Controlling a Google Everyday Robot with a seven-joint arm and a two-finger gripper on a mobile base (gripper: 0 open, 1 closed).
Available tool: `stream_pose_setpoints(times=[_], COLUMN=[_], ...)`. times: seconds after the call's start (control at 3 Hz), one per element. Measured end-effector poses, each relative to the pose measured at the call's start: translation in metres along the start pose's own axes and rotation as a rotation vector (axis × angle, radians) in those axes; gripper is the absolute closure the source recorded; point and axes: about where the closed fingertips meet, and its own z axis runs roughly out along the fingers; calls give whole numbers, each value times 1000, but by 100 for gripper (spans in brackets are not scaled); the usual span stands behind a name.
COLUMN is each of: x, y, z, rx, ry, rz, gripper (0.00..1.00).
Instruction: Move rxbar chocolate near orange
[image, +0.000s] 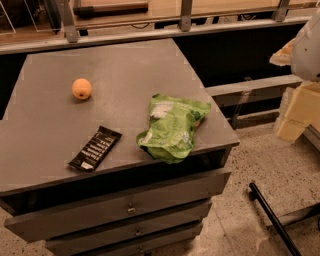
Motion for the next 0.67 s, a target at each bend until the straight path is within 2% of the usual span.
stream_pose_setpoints(times=[0.33,0.67], x=[0,-23], y=[0,-16], z=[0,6], rx=[0,-4], ry=[0,6], rz=[0,-87], gripper=[0,0])
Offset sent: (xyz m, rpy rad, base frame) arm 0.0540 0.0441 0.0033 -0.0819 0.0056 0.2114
